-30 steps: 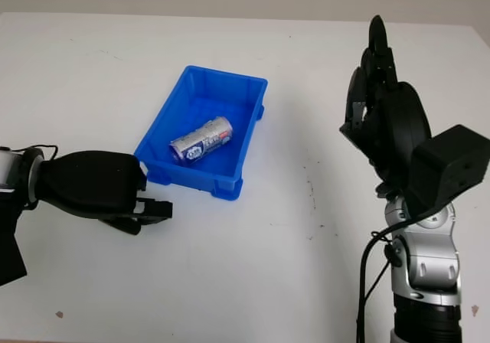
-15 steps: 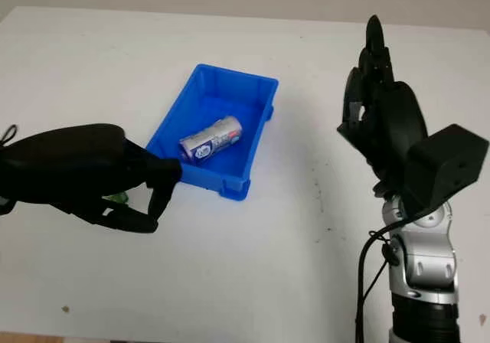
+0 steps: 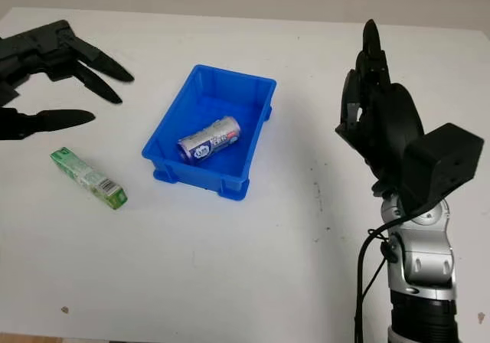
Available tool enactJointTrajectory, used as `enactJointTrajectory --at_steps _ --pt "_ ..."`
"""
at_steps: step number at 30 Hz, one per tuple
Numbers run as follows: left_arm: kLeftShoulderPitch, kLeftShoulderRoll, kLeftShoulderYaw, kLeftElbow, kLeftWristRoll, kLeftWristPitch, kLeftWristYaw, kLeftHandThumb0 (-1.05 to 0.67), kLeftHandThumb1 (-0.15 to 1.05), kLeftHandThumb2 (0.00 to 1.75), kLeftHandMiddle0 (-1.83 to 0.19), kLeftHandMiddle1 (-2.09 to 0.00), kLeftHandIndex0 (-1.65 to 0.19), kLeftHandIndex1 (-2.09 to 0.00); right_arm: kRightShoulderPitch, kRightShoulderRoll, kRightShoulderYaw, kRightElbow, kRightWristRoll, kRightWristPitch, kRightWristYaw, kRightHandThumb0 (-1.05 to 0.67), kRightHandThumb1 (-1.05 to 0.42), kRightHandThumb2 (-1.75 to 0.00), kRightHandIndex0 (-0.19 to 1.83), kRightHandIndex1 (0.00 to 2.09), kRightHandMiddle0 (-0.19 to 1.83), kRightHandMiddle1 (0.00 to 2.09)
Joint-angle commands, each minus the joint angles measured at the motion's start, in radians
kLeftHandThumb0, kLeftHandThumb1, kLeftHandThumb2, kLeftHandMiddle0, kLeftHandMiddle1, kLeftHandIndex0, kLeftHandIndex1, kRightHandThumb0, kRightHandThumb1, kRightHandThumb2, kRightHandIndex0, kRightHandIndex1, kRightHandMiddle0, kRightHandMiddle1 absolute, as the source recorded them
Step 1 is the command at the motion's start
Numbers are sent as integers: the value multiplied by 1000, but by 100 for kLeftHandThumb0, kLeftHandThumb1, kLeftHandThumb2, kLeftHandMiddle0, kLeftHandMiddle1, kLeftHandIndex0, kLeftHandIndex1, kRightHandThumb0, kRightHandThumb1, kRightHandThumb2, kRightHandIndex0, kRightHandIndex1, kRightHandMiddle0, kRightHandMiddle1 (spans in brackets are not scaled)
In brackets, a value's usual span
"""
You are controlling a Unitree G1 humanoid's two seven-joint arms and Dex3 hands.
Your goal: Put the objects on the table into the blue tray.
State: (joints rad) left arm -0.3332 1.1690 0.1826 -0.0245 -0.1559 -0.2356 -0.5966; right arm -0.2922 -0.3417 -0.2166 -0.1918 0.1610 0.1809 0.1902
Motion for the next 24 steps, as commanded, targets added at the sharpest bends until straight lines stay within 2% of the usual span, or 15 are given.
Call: enactJointTrajectory --at_steps 1,5,9,14,22,24 --pt "-37 34 -23 61 112 -60 -15 -83 92 4 15 -2 11 -2 -11 -7 -12 0 8 -10 6 -58 -105 -88 -19 0 -19 0" --pt "-70 27 -80 163 287 -191 -19 -78 85 3 19 0 16 -4 -15 -15 -13 9 2 -14 13 -58 -105 -88 -19 0 -19 0" --pt "-111 -1 -149 251 439 -320 18 -77 84 4 19 0 17 -4 -18 -19 -14 16 4 -23 22 -57 -105 -88 -19 0 -19 0" --pt "-155 -57 -240 317 571 -395 49 -72 82 4 19 0 18 -5 -19 -15 -18 3 6 -6 13 -57 -105 -87 -19 0 -19 0" --pt "-225 -59 -321 331 684 -405 -13 -67 84 6 19 0 18 -4 -19 -19 -26 -10 10 1 1 -56 -105 -84 -19 0 -19 0" --pt "-230 -77 -331 373 728 -452 58 -67 85 6 16 -3 15 -6 -19 -23 -27 -4 11 -3 6 -56 -105 -84 -19 0 -19 0"
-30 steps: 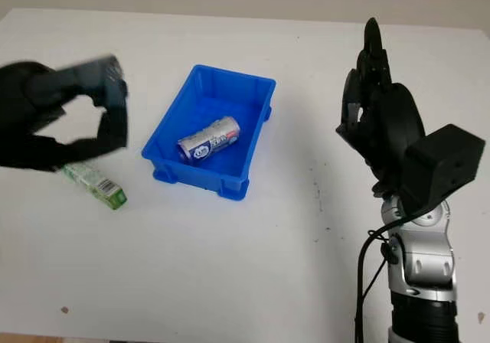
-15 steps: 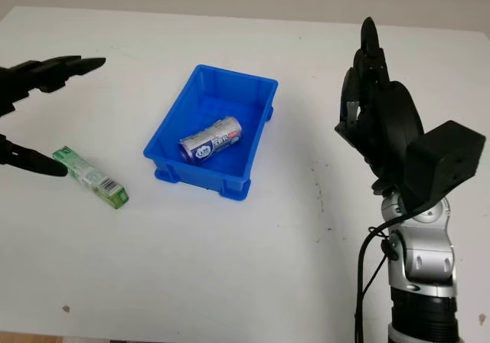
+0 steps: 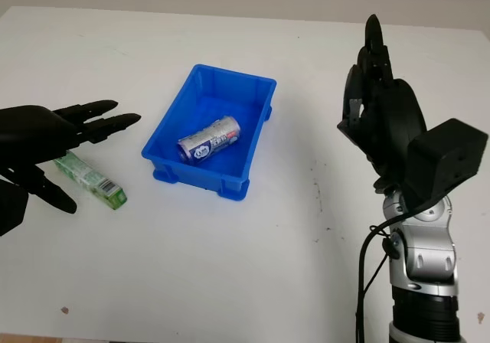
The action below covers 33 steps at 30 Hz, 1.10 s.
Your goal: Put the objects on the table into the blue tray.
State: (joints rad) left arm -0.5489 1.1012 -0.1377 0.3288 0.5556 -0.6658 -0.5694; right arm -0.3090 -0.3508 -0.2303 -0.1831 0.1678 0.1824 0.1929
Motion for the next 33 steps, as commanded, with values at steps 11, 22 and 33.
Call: enactJointTrajectory --at_steps 11,22,33 --pt "-174 -70 -220 403 504 -167 701 -34 104 13 -35 -14 -30 -20 -9 -12 -15 0 1 -11 9 -58 -105 -84 -19 0 -19 0" --pt "-234 -100 -357 471 604 -80 831 -55 105 40 -23 -209 12 -208 -3 -17 -40 -4 20 -16 28 -52 -105 -83 -19 0 -19 0" --pt "-232 -62 -315 326 553 -20 890 -54 105 48 -111 -209 -6 -209 -19 -12 -32 19 12 -30 31 -55 -105 -83 -19 0 -19 0"
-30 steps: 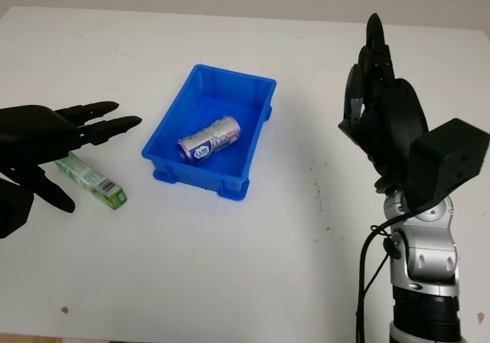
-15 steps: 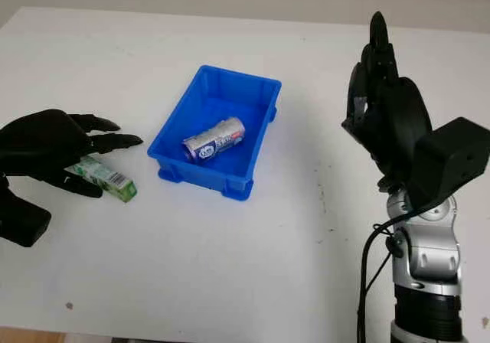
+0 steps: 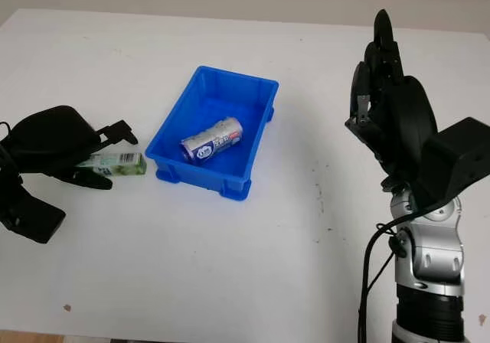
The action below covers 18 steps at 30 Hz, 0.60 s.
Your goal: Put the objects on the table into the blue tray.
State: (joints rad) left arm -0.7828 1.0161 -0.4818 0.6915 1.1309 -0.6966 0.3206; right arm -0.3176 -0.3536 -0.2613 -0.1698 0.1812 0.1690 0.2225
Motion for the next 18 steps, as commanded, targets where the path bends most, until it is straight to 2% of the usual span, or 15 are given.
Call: enactJointTrajectory --at_steps 1,5,6,9,14,16,17,18 --pt "-3 21 48 -54 -48 20 -13 -53 105 50 -105 -209 -7 -209 -11 -10 1 7 -6 -16 -1 -55 -105 -83 -19 0 -19 0" --pt "-19 13 119 -89 -155 28 -54 -49 105 43 -96 -209 -3 -209 -13 -8 3 4 -10 -7 -8 -55 -105 -82 -19 0 -19 0" --pt "-31 12 134 -89 -174 25 -52 -48 105 41 -88 -209 -6 -209 -14 -6 3 4 -10 -7 -10 -55 -105 -82 -19 0 -19 0" --pt "-110 7 168 -72 -202 8 -21 -49 105 44 -78 -209 -16 -209 -14 -5 4 6 -7 -7 -10 -54 -105 -84 -19 0 -19 0" --pt "-193 -2 182 -67 -210 -15 -7 -51 105 37 -88 -209 -39 -209 -14 -7 8 20 -7 -17 -2 -55 -105 -84 -19 0 -19 0" --pt "-238 -9 177 -64 -200 -21 -9 -51 105 37 -84 -209 -26 -197 -17 -7 14 24 -11 -19 -1 -55 -105 -85 -19 0 -19 0" --pt "-257 -12 174 -73 -185 -13 -5 -52 105 38 -83 -209 -22 -203 -19 -6 17 27 -15 -22 -2 -55 -105 -86 -19 0 -19 0" --pt "-274 -18 174 -83 -173 -3 -4 -53 105 38 -87 -209 -30 -207 -20 -5 20 27 -20 -24 -5 -54 -105 -86 -19 0 -19 0"
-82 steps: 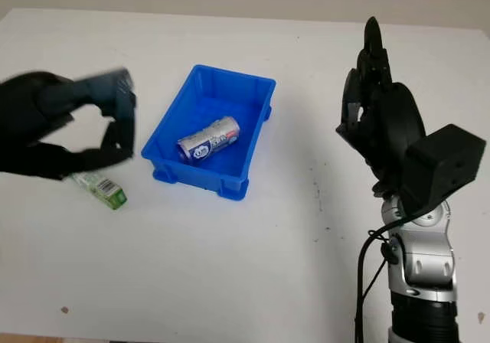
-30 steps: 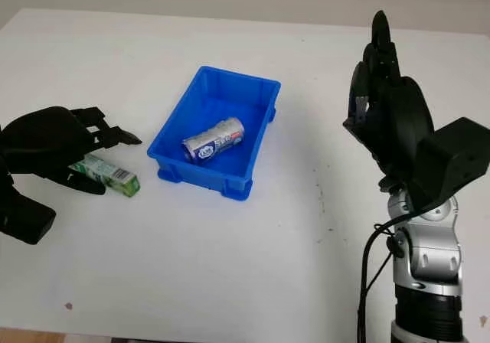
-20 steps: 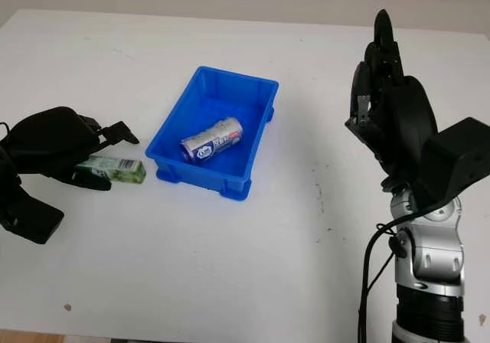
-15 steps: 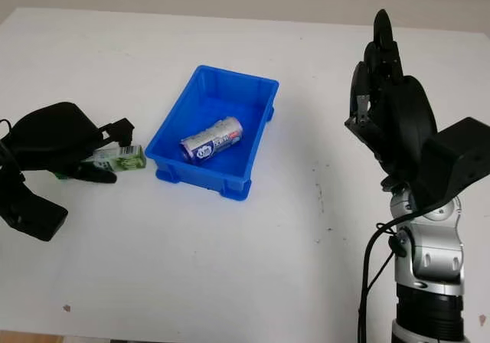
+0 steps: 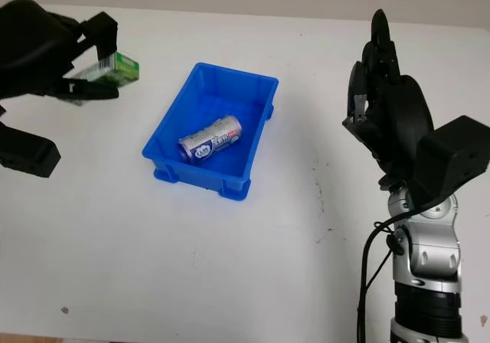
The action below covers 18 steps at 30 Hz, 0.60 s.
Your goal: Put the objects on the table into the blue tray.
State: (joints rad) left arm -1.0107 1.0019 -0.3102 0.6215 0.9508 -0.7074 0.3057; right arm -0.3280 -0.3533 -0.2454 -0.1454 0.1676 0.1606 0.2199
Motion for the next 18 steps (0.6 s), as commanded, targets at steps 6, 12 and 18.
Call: enactJointTrajectory --at_steps 6,12,18 --pt "-138 -67 22 -7 -1 9 75 -56 105 38 -105 -209 -61 -209 -12 -6 13 23 -16 -39 4 -56 -105 -87 -19 0 -19 0" --pt "-191 -253 97 1 -382 38 -193 -52 105 38 -106 -209 -62 -209 -16 -1 20 29 -20 -37 -6 -53 -105 -88 -19 0 -19 0" --pt "-152 -416 106 -31 -558 157 -390 -51 105 34 -105 -209 -68 -209 -6 3 26 18 -27 -40 -16 -54 -105 -90 -19 0 -19 0"
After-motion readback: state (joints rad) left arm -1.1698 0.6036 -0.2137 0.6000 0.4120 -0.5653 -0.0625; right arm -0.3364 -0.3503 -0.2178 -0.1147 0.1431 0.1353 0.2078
